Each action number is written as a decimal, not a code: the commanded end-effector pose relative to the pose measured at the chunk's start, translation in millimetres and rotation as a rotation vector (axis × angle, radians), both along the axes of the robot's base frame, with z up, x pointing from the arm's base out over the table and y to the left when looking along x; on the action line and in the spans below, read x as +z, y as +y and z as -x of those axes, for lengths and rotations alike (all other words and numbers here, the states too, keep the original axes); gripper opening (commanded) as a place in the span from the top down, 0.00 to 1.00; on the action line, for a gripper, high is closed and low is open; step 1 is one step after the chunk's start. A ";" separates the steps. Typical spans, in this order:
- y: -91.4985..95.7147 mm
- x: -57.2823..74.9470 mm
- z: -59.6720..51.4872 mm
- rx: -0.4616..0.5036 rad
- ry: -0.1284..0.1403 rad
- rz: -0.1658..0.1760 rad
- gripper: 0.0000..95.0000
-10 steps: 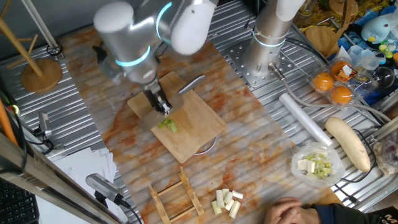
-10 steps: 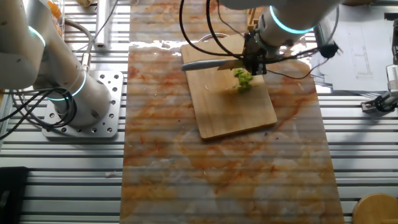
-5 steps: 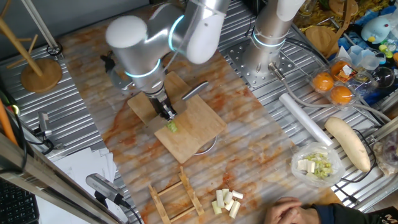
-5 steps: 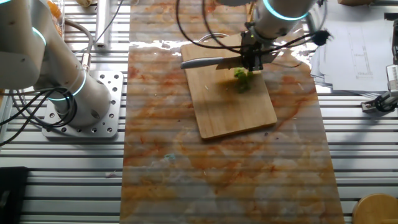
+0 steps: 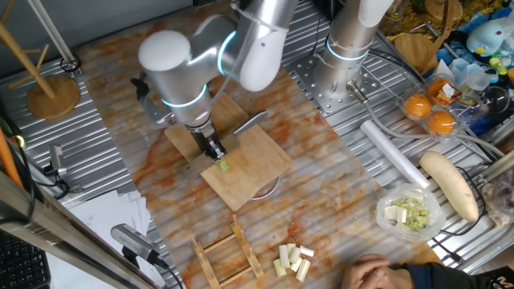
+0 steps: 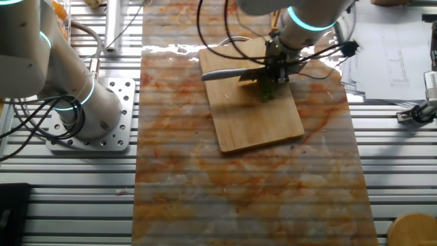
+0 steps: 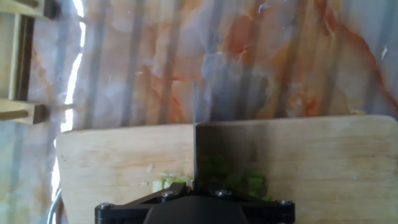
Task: Chop the scallions
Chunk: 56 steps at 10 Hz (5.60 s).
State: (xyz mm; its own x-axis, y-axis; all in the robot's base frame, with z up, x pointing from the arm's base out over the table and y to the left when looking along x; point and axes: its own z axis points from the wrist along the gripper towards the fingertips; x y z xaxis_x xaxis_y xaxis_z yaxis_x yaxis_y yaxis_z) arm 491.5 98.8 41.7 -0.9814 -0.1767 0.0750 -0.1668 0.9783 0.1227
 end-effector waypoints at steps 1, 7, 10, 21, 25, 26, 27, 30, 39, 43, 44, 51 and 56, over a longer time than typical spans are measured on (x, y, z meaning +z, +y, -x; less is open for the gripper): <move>-5.9 -14.4 -2.9 0.041 -0.034 0.031 1.00; -16.8 12.4 4.5 0.070 0.005 0.052 1.00; -11.8 18.9 4.8 0.037 0.010 0.002 1.00; -10.5 -16.8 0.9 0.035 -0.063 0.030 1.00; -12.2 0.7 4.9 0.002 -0.005 -0.061 1.00; -7.8 12.0 6.0 0.002 0.017 -0.039 1.00; -4.5 22.5 7.9 0.021 0.029 0.016 1.00; -5.4 26.7 9.9 0.027 0.025 0.033 1.00; -7.1 12.3 5.8 0.078 0.015 0.114 1.00; -11.1 11.4 7.5 0.136 0.009 0.158 1.00; -12.0 13.8 8.9 0.142 0.012 0.164 1.00; -25.0 17.8 18.9 0.170 0.008 0.142 1.00; -15.2 -9.4 12.5 0.116 -0.050 0.104 1.00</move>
State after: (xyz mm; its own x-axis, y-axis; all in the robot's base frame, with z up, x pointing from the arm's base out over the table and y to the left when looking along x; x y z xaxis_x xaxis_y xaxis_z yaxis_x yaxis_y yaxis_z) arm 478.1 82.9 39.0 -0.9558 -0.2893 0.0529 -0.2882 0.9572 0.0276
